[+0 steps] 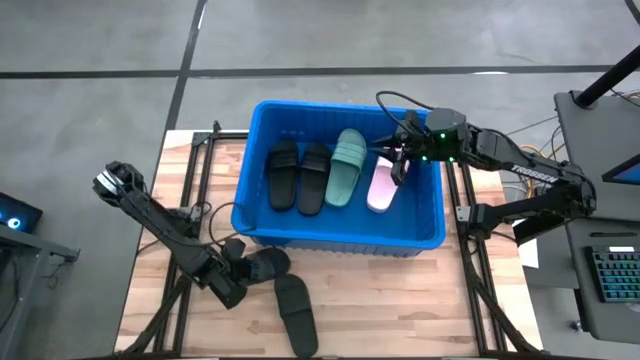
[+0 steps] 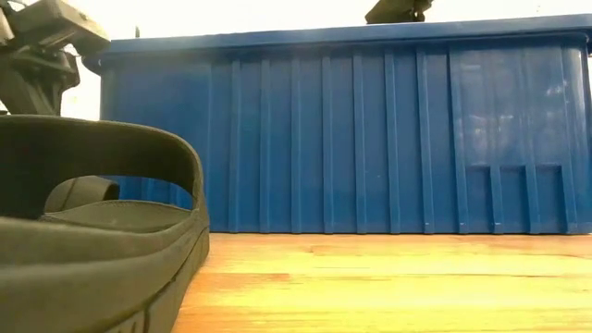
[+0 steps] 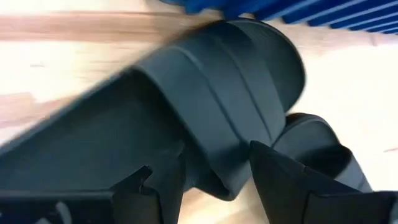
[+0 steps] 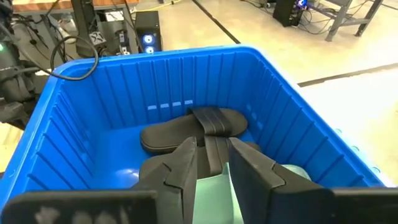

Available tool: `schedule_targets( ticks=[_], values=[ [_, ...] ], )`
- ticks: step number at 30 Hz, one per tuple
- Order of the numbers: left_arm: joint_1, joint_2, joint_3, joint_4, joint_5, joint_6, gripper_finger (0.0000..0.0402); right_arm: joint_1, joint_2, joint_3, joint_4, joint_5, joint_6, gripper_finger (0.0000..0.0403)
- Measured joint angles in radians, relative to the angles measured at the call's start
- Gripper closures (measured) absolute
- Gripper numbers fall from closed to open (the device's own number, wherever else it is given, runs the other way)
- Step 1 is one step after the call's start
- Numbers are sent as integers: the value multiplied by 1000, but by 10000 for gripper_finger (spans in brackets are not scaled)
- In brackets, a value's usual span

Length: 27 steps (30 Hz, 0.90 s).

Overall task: Pick and place slides into bin
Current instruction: Put the top black slide into the blue bin

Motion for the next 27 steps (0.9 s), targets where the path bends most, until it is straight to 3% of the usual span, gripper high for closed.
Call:
schedule_targets(
  ticks=[12, 16, 22, 27],
  values=[
    [1, 37, -6, 84, -38, 15, 247, 0, 0, 0, 0, 0, 17, 326],
    [1, 26, -6, 81, -38, 35, 288, 0, 0, 0, 0, -2, 27, 331],
    [1, -24, -6, 85, 4, 170, 388, 0, 0, 0, 0, -8, 25, 331],
    [1, -119, -5, 79, 104, 289, 397, 0, 0, 0, 0, -8, 19, 328]
  ],
)
